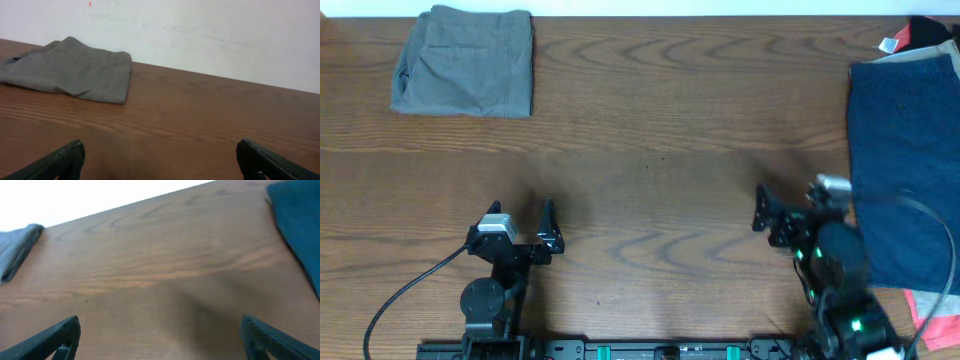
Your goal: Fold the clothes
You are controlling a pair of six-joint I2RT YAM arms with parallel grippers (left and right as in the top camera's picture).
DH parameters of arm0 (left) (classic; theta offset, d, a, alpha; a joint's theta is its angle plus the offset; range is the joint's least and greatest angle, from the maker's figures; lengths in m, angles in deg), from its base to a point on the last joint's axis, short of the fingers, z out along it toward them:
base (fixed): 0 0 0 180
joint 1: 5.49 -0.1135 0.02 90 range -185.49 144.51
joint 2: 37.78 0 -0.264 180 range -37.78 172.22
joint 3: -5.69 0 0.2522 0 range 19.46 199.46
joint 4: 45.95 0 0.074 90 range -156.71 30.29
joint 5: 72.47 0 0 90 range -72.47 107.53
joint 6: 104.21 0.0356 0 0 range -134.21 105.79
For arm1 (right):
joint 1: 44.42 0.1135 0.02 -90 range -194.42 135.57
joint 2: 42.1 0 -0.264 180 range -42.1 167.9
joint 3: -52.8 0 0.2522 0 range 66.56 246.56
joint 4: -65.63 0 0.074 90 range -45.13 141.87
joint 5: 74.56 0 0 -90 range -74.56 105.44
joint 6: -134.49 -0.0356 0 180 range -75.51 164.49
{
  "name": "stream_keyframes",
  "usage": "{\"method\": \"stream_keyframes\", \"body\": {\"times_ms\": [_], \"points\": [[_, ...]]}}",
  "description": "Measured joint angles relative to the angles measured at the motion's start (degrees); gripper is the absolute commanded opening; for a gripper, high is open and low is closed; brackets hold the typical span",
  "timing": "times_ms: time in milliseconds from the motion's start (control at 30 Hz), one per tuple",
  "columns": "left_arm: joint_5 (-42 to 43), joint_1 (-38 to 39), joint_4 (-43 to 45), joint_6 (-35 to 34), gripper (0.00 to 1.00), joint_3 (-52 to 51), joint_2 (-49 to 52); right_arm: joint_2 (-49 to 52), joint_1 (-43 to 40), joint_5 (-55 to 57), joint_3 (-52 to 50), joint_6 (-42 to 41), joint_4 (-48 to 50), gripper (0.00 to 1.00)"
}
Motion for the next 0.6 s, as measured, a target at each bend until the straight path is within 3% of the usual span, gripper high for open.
{"method": "stream_keyframes", "body": {"times_ms": [267,600], "points": [[0.0,0.0,0.0,0.0,0.98,0.0,0.0,-17.2,-6.2,-3.4,-12.9,-1.7,3.3,0.99],[0.0,0.0,0.0,0.0,0.98,0.0,0.0,-24.8,-9.5,-8.2,-15.2,-0.1,4.0,0.99]]}}
